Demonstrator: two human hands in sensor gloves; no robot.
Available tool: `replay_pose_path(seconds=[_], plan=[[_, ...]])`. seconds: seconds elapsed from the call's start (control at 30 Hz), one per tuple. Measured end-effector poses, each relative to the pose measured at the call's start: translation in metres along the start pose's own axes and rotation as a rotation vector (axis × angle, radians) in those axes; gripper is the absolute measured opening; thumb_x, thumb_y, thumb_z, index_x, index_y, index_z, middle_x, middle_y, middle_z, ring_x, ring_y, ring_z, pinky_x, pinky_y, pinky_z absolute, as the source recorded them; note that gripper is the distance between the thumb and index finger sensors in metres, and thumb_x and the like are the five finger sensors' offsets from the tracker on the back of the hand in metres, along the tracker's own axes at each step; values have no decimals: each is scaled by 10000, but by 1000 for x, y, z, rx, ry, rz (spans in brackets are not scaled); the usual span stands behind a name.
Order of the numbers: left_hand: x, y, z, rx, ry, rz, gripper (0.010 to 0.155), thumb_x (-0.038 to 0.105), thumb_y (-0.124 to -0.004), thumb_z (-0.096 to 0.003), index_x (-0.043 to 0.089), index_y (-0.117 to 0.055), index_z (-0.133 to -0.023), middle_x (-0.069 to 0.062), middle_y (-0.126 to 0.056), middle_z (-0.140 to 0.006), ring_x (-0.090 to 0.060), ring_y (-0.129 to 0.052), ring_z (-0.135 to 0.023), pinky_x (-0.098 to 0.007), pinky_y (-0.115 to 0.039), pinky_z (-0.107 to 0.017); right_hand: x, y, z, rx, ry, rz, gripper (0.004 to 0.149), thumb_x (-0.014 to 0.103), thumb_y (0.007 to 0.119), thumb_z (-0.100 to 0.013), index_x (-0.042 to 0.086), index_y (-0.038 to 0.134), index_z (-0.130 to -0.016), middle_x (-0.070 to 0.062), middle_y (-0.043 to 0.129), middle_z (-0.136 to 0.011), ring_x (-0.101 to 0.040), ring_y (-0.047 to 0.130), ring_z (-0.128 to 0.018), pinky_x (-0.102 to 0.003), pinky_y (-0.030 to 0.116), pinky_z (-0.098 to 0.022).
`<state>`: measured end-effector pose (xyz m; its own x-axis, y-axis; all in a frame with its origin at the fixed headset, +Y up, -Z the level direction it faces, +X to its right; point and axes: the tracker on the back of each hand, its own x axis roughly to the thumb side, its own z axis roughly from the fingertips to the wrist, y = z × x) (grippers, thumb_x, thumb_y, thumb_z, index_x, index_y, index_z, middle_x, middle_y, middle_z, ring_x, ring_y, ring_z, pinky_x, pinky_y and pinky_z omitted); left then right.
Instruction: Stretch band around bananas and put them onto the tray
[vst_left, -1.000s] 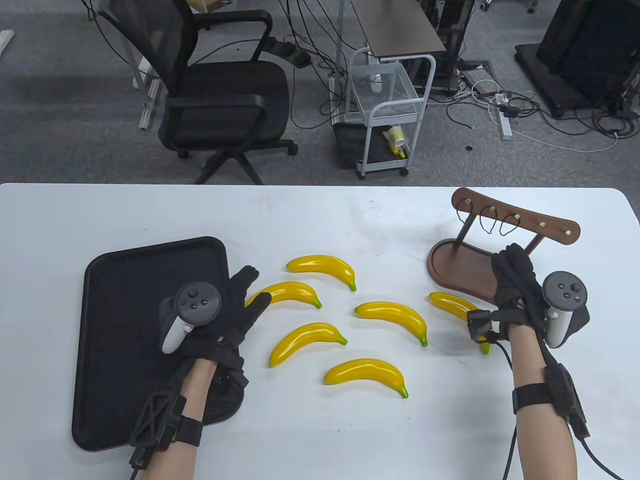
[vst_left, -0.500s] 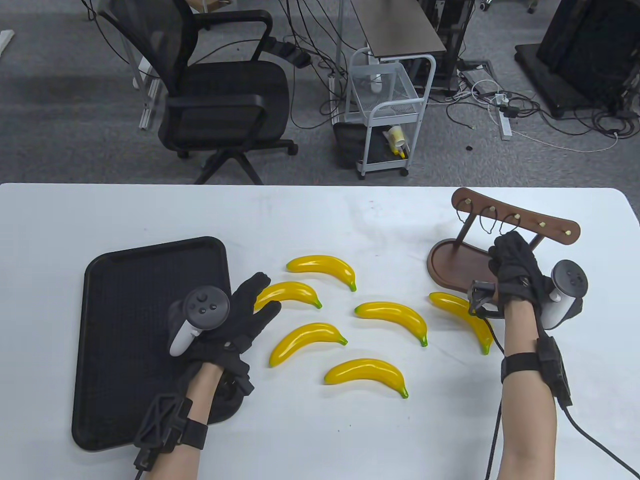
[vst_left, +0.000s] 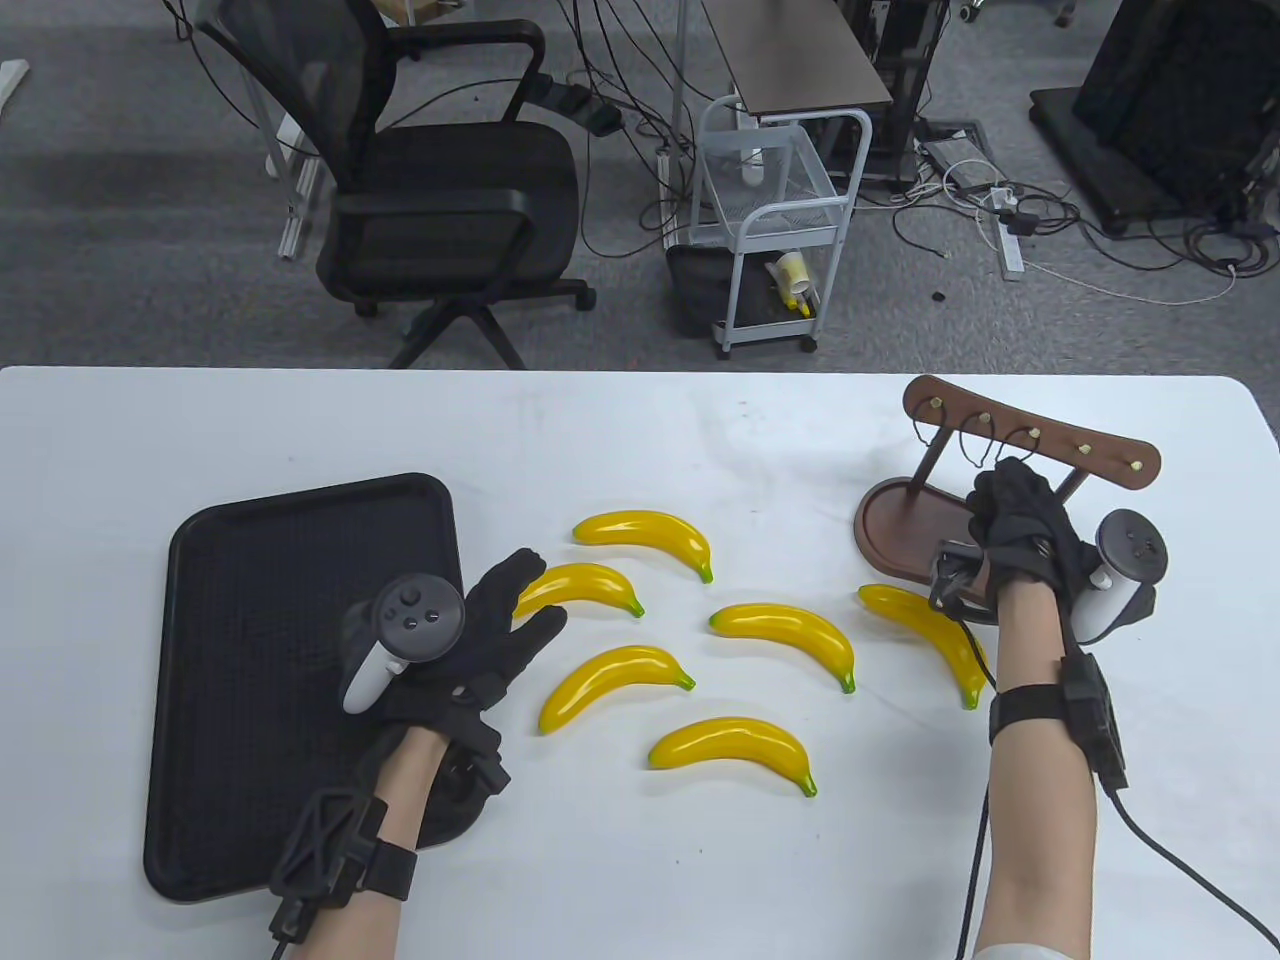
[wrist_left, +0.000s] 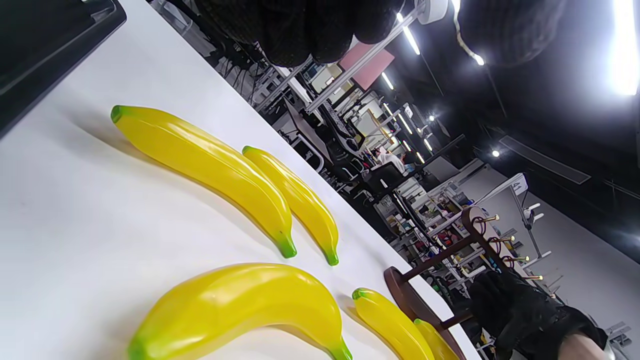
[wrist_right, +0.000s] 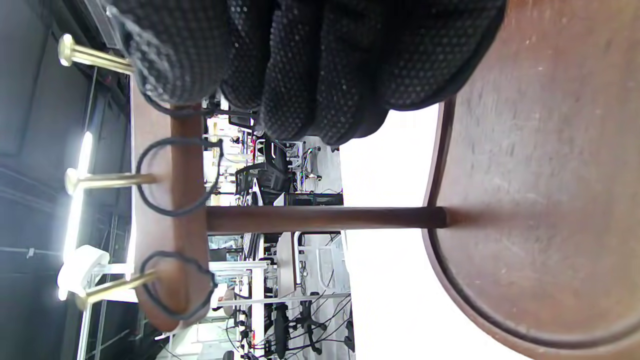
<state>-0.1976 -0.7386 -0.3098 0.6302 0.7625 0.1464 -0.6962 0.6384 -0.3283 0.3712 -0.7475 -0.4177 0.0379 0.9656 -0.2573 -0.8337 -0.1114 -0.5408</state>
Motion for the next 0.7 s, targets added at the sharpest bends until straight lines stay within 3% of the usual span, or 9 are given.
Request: replay_pose_path(seconds=[0.7], plan=[[8,-6,6,6,-30,-7,783,640,-586,-589,235,-297,-1194,-46,-346,-1305,-349,-455,-1214,-514,-391,-893,33,-16,13,12,-125,121,400,345,703,-588,116,764,-910,-83,900,-788,-286,940,-663,-508,775,-505]])
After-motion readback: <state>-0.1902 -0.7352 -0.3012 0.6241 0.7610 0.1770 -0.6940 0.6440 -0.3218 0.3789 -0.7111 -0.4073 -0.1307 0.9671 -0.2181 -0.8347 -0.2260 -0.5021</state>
